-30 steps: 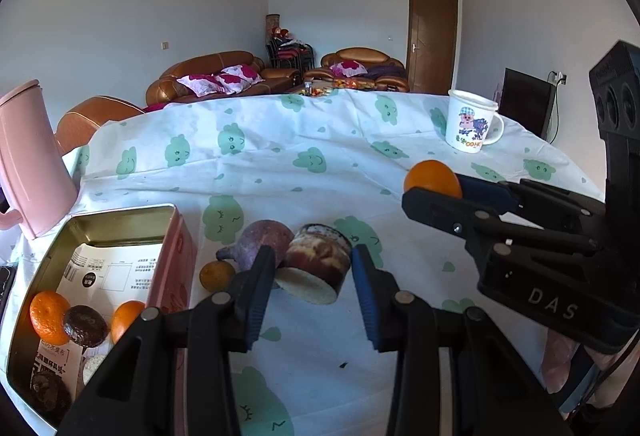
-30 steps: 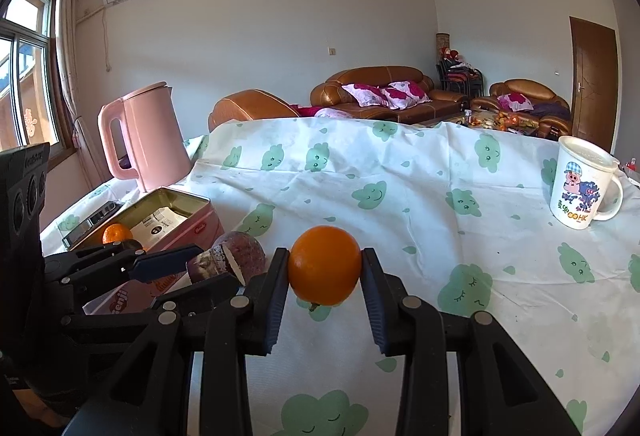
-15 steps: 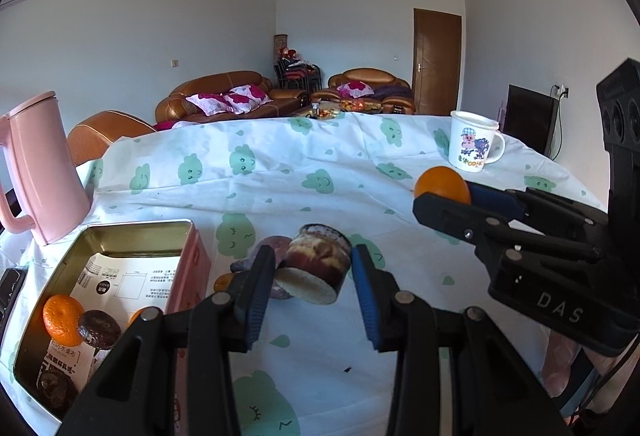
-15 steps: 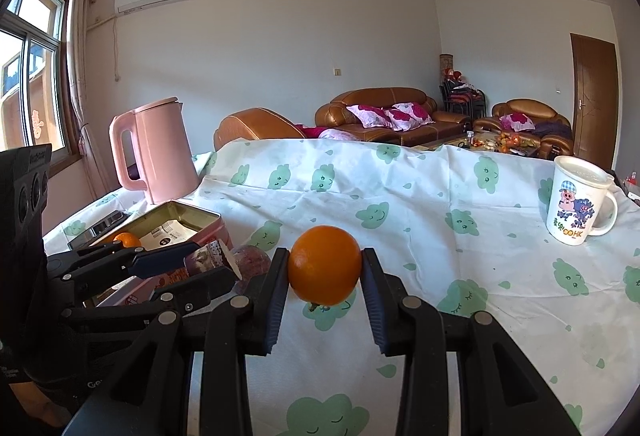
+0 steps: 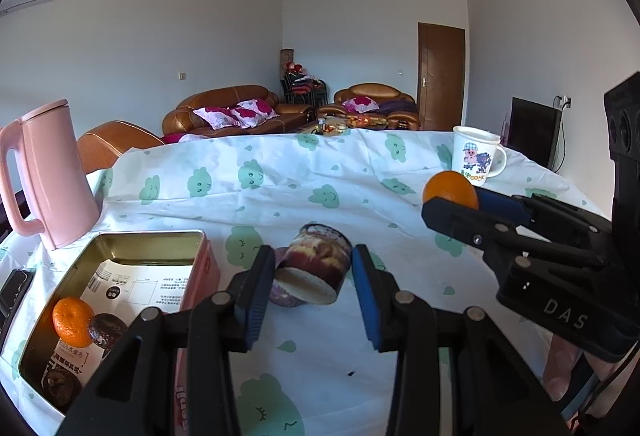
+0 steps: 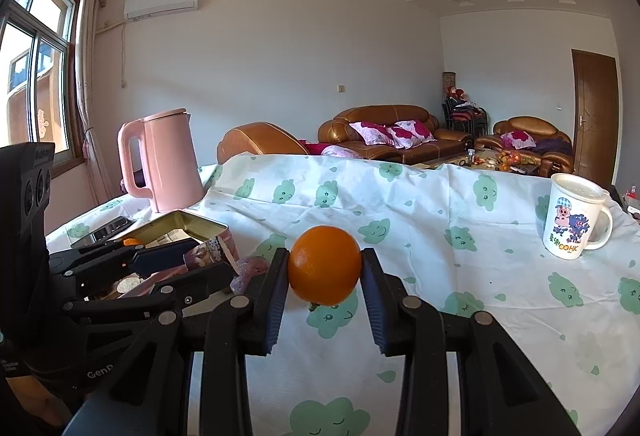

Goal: Organize fruits
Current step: 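Carry the cake and orange over the tin box, then release the cake and orange into the tin box with both grippers, then grasp the purple passion fruit with the left gripper while the right grasps the brown fruit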

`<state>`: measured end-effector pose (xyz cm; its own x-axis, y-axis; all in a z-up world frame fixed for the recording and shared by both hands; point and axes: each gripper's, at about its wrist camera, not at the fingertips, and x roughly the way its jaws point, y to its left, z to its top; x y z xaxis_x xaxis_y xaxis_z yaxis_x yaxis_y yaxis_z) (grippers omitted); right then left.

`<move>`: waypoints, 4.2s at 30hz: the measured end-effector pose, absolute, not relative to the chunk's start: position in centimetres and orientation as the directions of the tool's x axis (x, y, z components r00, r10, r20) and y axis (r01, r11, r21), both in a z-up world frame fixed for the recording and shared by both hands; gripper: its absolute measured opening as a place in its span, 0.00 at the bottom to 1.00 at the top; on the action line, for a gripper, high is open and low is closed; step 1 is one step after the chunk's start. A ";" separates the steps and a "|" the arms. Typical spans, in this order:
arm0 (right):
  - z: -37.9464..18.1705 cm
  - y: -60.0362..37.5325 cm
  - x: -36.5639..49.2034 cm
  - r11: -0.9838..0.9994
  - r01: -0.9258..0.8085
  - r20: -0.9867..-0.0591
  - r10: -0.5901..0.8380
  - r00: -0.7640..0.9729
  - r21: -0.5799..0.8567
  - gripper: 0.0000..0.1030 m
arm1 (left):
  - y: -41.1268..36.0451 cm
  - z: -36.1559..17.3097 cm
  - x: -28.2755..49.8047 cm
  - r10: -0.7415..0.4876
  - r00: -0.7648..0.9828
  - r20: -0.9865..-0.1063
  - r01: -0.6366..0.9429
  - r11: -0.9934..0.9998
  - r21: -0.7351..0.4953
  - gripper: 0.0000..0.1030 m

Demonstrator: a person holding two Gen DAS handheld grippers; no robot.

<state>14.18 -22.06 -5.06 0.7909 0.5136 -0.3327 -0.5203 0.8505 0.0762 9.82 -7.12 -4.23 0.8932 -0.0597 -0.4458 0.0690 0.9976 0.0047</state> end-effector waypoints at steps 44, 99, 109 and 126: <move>-2.1 -11.0 12.6 0.675 -0.731 -0.353 0.710 0.609 0.096 0.37 | 7.5 -3.6 4.5 0.212 0.876 -0.433 -0.255 0.966 -0.042 0.40; -9.0 -9.6 21.9 0.775 -0.620 -0.692 0.514 0.507 0.123 0.63 | 6.3 -3.8 4.9 0.155 0.882 -0.446 -0.211 0.974 -0.079 0.95; -9.1 -10.8 21.6 0.783 -0.610 -0.698 0.504 0.509 0.121 0.49 | 5.1 -3.9 6.0 0.123 0.877 -0.464 -0.174 0.982 -0.068 0.95; -7.4 -4.6 18.3 0.654 -0.743 -0.697 0.467 0.544 -0.142 0.48 | 8.2 -3.0 4.4 0.172 0.890 -0.422 -0.241 0.963 -0.116 0.95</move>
